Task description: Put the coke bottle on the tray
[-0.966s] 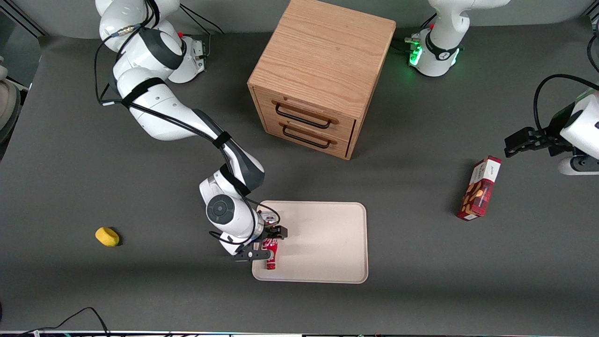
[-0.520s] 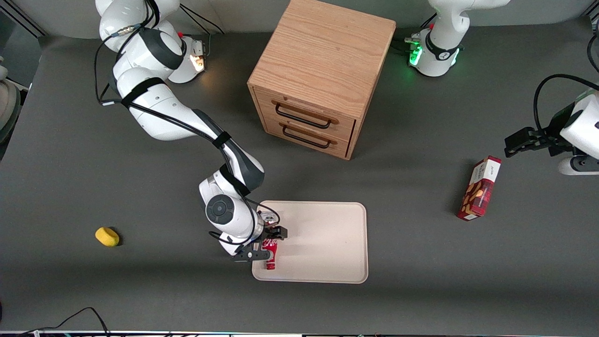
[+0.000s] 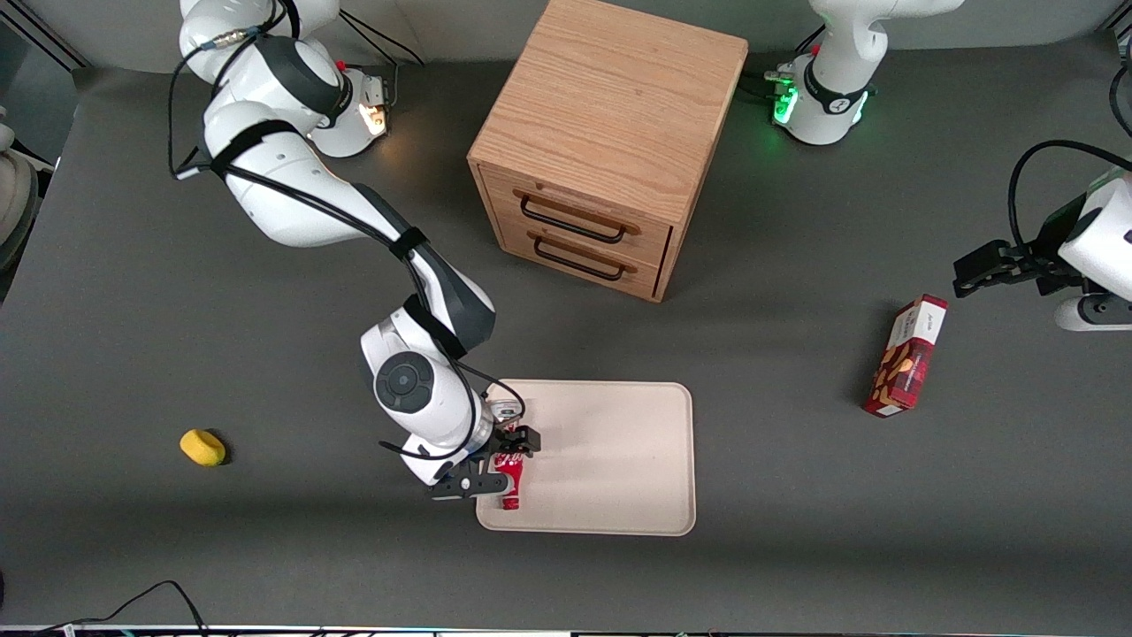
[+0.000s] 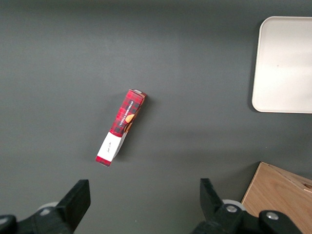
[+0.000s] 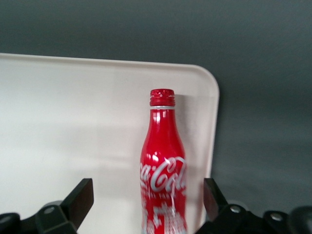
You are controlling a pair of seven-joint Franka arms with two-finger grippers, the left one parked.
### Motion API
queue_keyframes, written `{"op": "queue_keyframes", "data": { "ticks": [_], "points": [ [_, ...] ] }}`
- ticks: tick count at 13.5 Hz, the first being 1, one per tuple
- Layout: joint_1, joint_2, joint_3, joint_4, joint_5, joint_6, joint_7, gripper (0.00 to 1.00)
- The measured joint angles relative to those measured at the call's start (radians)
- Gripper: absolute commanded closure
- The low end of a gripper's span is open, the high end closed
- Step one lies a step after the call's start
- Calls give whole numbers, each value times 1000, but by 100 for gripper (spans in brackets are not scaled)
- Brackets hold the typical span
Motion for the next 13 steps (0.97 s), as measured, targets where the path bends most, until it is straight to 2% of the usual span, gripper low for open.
{"op": "queue_keyframes", "data": {
  "ticks": [3,7,9,11,13],
  "points": [
    [-21,-161,0,-14,-1,-166,-28,0],
    [-79,-417,-6,-34,26,-495,-28,0],
    [-108,-543,-63,-45,96,-643,-29,0],
    [-121,-654,-161,-57,209,-777,-30,0],
    [-126,-776,-249,-105,287,-877,-35,0]
  ]
}}
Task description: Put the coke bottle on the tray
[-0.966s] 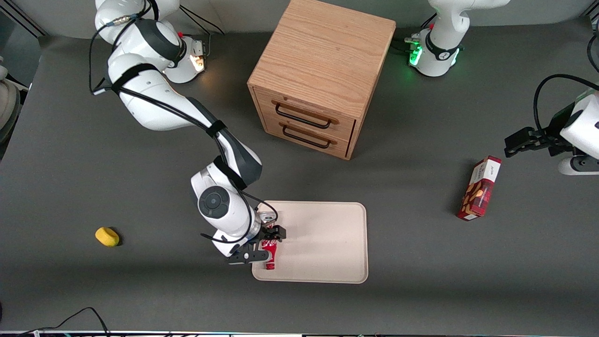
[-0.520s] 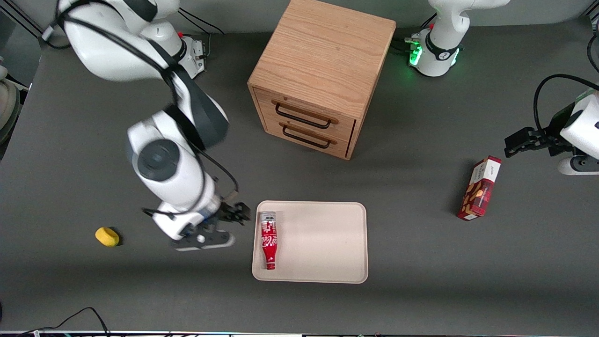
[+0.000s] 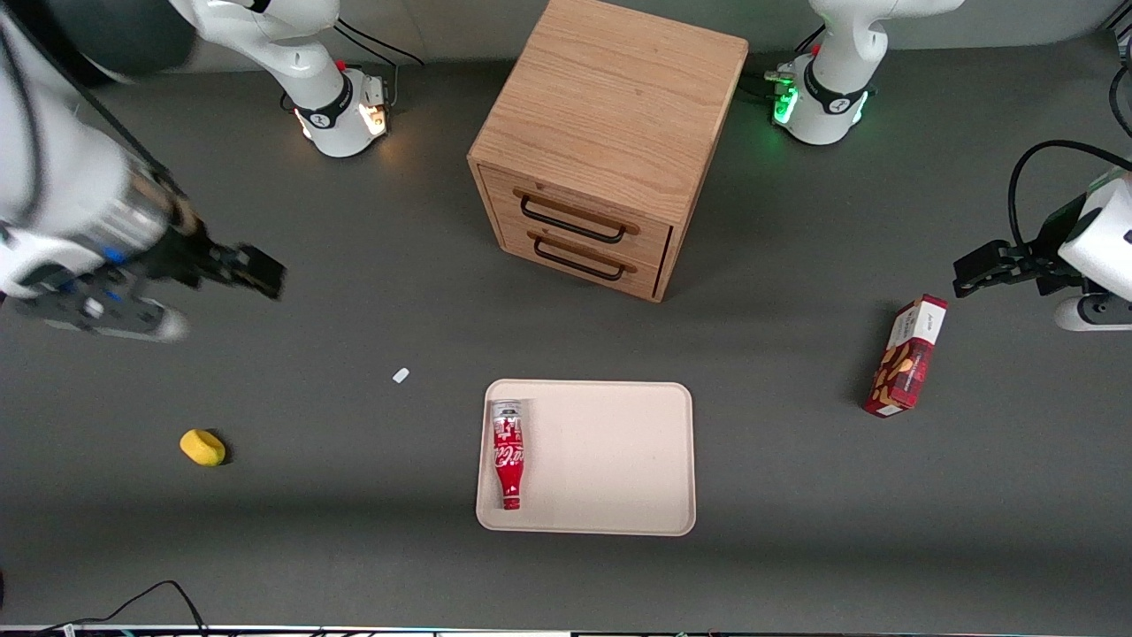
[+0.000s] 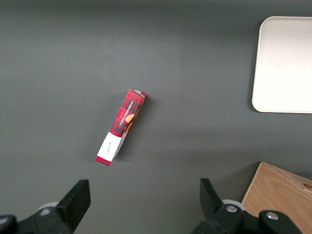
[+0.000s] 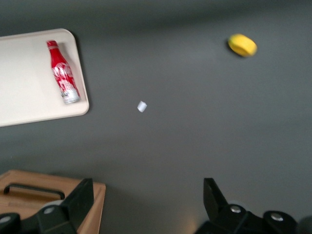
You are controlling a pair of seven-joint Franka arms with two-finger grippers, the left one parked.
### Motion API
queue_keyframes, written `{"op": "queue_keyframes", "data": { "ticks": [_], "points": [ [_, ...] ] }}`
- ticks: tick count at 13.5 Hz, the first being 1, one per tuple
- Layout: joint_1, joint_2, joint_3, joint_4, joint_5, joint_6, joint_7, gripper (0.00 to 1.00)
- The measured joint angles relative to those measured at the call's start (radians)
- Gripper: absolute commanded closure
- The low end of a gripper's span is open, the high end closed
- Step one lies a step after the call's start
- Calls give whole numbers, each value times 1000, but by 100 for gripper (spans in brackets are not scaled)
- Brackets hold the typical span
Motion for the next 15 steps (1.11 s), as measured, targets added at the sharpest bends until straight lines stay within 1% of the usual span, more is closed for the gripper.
{"op": "queue_keyframes", "data": {
  "ticks": [1,3,5,6,8,10,15],
  "points": [
    [-1,-73,-34,-61,17,-16,-1,0],
    [-1,-235,-96,-237,43,-10,-7,0],
    [-2,-364,-146,-410,50,43,-38,0],
    [-2,-409,-168,-487,51,76,-47,0],
    [-2,-453,-201,-594,52,134,-64,0],
    [-1,-460,-208,-633,52,155,-68,0],
    [6,-460,-199,-618,53,159,-69,0]
  ]
}}
